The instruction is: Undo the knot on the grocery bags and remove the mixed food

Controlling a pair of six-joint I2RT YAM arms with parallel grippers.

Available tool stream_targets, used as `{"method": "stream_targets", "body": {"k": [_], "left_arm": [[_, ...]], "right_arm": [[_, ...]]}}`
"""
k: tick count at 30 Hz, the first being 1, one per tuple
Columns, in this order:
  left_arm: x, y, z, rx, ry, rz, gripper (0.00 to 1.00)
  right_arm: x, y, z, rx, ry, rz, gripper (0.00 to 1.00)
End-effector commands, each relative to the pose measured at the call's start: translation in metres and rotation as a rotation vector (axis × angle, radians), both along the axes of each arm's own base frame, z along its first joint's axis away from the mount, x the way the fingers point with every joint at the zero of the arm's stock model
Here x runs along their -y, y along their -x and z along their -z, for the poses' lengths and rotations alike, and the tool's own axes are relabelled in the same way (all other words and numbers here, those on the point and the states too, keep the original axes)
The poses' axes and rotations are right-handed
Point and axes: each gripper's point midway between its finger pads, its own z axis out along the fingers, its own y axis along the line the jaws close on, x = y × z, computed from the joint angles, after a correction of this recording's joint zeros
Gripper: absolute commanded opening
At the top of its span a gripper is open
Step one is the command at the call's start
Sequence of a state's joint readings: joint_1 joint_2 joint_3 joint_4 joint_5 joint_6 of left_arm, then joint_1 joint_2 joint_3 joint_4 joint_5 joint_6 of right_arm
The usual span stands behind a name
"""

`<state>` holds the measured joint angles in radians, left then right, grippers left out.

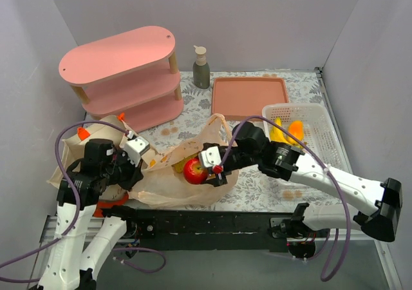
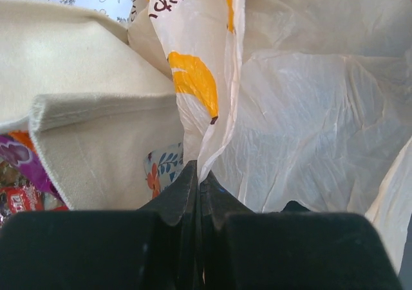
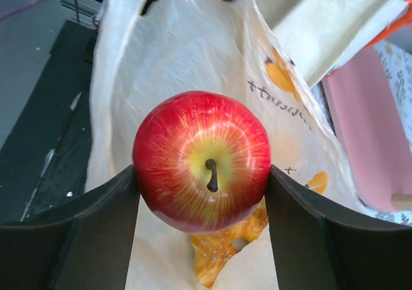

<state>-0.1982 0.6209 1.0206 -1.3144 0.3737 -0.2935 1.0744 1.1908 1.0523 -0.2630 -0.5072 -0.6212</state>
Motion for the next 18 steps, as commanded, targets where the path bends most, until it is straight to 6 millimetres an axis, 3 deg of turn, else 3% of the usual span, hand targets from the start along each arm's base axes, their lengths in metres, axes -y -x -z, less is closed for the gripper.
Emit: {"method": "stream_targets", "body": {"k": [1, 4, 7, 8, 10, 11, 13, 14, 17, 18], "left_arm": [[0.014, -0.025, -0.007, -0.007, 0.044, 0.038, 0.00], [0.024, -0.042, -0.024, -0.004, 0.076, 0.060, 0.00], [0.031, -0.059, -0.043, 0.038, 0.108, 0.067, 0.00], [0.033, -0.065, -0.043, 0.040, 0.109, 0.065, 0.00], [0.035, -0.075, -0.044, 0.051, 0.117, 0.060, 0.00], [0.038, -0.077, -0.042, 0.036, 0.126, 0.072, 0.00], [0.042, -0.080, -0.041, 0.037, 0.137, 0.087, 0.00], [0.043, -0.081, -0.041, 0.035, 0.146, 0.086, 0.00], [0.044, -0.088, -0.045, 0.050, 0.155, 0.074, 0.00], [0.044, -0.087, -0.046, 0.053, 0.154, 0.073, 0.00]], "right_arm": [[0.013, 0.009, -0.030, 0.093, -0.065, -0.053, 0.11], [0.021, -0.025, -0.079, 0.149, -0.165, 0.122, 0.05], [0.054, -0.083, -0.110, 0.188, -0.219, 0.379, 0.01], [0.079, -0.113, -0.116, 0.204, -0.222, 0.503, 0.01], [0.116, -0.146, -0.114, 0.201, -0.197, 0.682, 0.01], [0.156, -0.174, -0.115, 0.192, -0.191, 0.832, 0.01], [0.203, -0.194, -0.098, 0.113, -0.166, 1.004, 0.01], [0.248, -0.210, -0.085, 0.087, -0.145, 1.155, 0.01], [0.316, -0.225, -0.049, 0.003, -0.056, 1.366, 0.01], [0.322, -0.226, -0.040, -0.014, -0.030, 1.382, 0.01]]}}
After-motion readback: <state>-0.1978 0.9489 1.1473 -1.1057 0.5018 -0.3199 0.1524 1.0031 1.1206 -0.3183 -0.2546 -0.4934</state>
